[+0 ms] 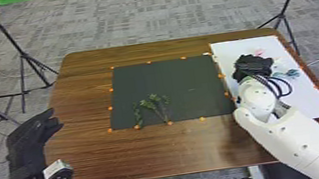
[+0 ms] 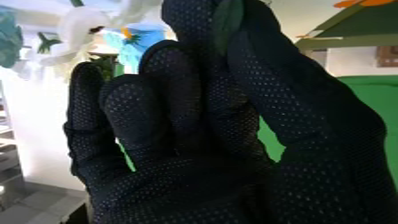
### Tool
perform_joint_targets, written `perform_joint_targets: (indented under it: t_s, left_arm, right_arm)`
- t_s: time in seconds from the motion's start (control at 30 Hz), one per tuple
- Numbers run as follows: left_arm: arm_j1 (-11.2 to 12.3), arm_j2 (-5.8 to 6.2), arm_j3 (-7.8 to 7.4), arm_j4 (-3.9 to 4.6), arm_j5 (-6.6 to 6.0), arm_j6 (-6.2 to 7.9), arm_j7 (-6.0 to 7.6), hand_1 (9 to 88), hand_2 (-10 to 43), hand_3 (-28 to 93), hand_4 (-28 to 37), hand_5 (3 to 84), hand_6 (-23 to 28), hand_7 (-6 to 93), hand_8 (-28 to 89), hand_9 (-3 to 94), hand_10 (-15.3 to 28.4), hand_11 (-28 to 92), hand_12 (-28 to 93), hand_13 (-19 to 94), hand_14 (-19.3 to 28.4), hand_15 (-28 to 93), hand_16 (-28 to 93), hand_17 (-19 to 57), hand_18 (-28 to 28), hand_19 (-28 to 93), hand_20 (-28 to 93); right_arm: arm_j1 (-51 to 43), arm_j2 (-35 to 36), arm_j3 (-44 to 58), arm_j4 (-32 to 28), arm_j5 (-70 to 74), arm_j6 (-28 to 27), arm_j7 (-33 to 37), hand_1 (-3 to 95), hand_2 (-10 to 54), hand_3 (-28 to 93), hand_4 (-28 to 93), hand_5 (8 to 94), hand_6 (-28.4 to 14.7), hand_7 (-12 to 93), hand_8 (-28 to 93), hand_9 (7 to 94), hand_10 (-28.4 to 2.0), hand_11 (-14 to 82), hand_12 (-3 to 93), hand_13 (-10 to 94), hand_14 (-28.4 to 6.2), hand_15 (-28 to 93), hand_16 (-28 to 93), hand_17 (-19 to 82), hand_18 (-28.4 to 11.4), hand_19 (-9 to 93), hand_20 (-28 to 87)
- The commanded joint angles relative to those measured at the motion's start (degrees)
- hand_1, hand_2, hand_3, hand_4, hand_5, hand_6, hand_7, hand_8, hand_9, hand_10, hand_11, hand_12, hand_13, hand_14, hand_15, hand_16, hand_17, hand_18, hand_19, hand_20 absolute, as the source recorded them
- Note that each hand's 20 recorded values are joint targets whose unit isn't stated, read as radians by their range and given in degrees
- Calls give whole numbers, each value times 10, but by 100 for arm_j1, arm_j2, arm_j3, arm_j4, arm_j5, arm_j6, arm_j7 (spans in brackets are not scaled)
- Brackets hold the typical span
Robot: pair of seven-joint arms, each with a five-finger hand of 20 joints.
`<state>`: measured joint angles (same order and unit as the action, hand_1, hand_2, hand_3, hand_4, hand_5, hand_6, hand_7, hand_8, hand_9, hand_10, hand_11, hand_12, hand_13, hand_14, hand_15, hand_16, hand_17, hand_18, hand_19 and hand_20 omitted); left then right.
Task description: Arrange flowers
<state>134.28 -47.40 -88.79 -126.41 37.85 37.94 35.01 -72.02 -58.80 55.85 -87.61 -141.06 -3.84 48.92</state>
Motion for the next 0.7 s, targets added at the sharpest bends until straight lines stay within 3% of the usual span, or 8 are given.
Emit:
perform_joint_targets:
  t_s: [0.03,0.17,0.3,0.53,0.7]
  left_arm:
    - [102,-15,0,-16,-25,37,24,289,42,819,-156,529,169,199,-99,418,247,517,132,329,284,841,-229,-40,242,545,464]
    - [129,-48,-23,-24,23,11,-19,290,42,820,-156,528,169,199,-99,419,247,517,131,329,284,841,-229,-40,242,545,464]
    - [161,2,-23,-36,-46,56,49,289,43,819,-155,528,170,198,-98,419,247,517,132,329,284,841,-229,-40,242,545,464]
    - [184,-30,-62,-40,23,17,-27,289,42,819,-155,528,169,199,-98,420,247,517,132,329,284,841,-229,-41,242,545,463]
    - [231,8,-71,-57,-11,52,-1,289,42,820,-155,528,169,198,-99,419,248,516,131,329,284,841,-230,-41,242,545,463]
  right_arm:
    - [88,140,-23,-69,-119,322,-33,511,-87,778,-283,828,-23,275,107,681,-169,598,403,541,-211,853,297,156,-283,761,253]
    - [165,204,-89,-174,-142,513,-35,510,-90,783,-283,832,-23,272,113,688,-171,597,404,544,-210,853,299,157,-283,764,249]
    - [219,222,-116,-323,-117,681,-57,508,-91,788,-283,835,-22,270,118,689,-171,596,406,546,-209,852,301,157,-283,767,246]
    - [200,261,-237,-794,-146,960,-23,507,-94,798,-283,842,-23,264,130,699,-176,598,405,555,-212,855,302,159,-283,773,241]
    - [76,220,-279,-1157,-197,1074,-22,508,-95,800,-282,847,-26,255,139,702,-177,598,406,560,-215,855,303,161,-284,776,238]
